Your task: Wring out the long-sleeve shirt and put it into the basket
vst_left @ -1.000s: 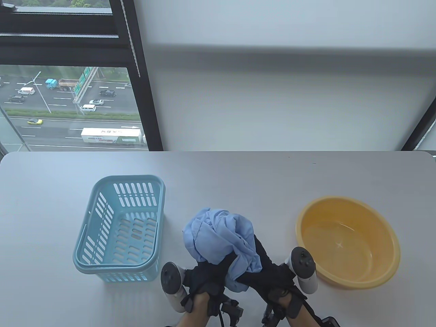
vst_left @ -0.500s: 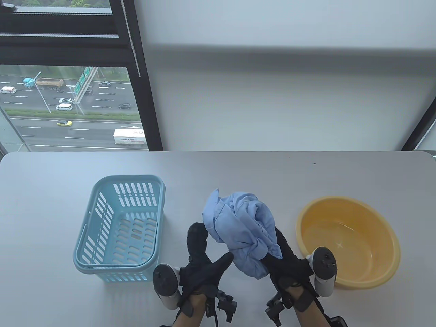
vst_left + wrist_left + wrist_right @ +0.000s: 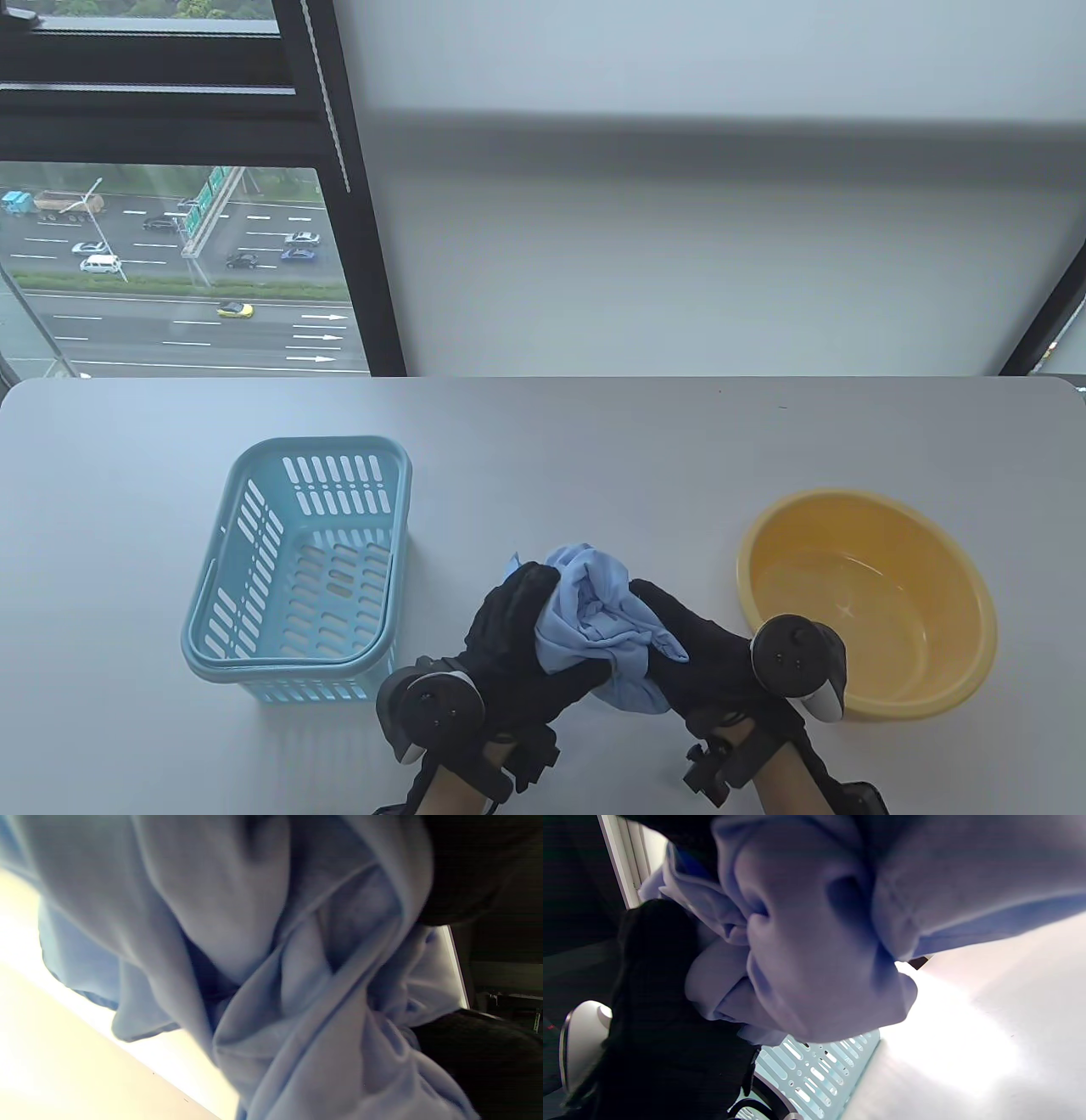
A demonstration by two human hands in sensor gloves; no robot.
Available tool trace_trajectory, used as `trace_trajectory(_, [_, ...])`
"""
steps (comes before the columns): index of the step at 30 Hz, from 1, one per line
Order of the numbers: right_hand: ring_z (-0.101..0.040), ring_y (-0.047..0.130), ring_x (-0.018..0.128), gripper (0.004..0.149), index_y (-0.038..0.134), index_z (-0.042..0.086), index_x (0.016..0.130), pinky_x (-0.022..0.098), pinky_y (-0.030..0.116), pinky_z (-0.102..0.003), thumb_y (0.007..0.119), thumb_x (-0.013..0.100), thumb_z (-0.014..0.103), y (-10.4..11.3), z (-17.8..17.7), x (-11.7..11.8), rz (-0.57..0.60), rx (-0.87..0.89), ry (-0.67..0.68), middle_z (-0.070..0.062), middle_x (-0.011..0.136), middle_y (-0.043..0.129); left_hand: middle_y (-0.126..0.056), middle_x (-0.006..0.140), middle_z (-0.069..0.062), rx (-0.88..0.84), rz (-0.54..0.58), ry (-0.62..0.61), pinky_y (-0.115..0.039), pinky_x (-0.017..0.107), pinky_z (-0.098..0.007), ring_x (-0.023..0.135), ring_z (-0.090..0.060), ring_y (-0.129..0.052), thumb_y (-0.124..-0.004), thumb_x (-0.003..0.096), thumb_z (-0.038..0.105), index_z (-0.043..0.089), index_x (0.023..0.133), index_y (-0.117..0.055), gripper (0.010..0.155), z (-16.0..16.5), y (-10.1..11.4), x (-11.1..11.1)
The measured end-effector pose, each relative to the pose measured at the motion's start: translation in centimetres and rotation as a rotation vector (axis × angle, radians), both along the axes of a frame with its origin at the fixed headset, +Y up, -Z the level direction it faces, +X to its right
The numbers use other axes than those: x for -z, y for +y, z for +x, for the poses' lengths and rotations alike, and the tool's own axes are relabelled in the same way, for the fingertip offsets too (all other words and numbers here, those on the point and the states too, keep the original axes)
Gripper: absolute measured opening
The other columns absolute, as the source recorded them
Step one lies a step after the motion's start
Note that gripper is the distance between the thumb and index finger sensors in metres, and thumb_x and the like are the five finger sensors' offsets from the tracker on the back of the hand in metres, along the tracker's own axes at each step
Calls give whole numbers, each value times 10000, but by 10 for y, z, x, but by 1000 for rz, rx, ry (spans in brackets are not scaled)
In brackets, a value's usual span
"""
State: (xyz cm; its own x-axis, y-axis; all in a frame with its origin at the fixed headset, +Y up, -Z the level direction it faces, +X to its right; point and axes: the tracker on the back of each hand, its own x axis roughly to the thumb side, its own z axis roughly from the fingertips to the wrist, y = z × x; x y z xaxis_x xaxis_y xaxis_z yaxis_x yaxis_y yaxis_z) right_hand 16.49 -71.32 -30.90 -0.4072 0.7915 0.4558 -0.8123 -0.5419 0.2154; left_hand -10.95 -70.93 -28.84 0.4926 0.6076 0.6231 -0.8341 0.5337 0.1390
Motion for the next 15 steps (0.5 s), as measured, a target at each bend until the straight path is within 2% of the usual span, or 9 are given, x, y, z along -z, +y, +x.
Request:
trace_trajectory(3, [-303,943,675,647,509,223,1130,556,780,-488,749,610,525,-4,-2,2,-15,-18,1,-98,946,812,-769,1029,-143,36,21,33,-640,669,-617,842,-434,-850,-878,493,756,258,1079,-600,817,4,-1,-1])
trace_trajectory(5, [-287,962,632,633,549,211,1114,530,794,-477,701,615,570,-4,0,0,-3,6,-44,-86,889,858,-846,955,-130,42,27,41,-699,632,-592,765,-398,-919,-864,498,760,245,1044,-658,779,5,-1,-2])
trace_trajectory(7, [-252,988,557,612,601,212,1089,485,816,-453,706,610,578,-4,0,-1,22,21,-105,-59,812,908,-906,879,-127,16,22,49,-743,585,-576,684,-376,-970,-855,501,761,224,1007,-705,753,7,-2,-3])
trace_trajectory(11, [-173,1015,443,565,668,224,1043,410,857,-393,708,608,582,-4,-3,-6,113,-47,-202,-2,703,962,-1001,720,-122,7,8,98,-826,473,-529,510,-321,-1053,-832,499,773,172,928,-788,739,8,-4,-3])
trace_trajectory(15, [-152,1012,412,525,700,230,1013,397,860,-376,709,610,567,0,-9,-13,235,-99,-254,18,673,970,-1047,617,-113,-90,-102,106,-869,377,-490,379,-282,-1087,-817,499,786,132,877,-837,756,3,-11,2])
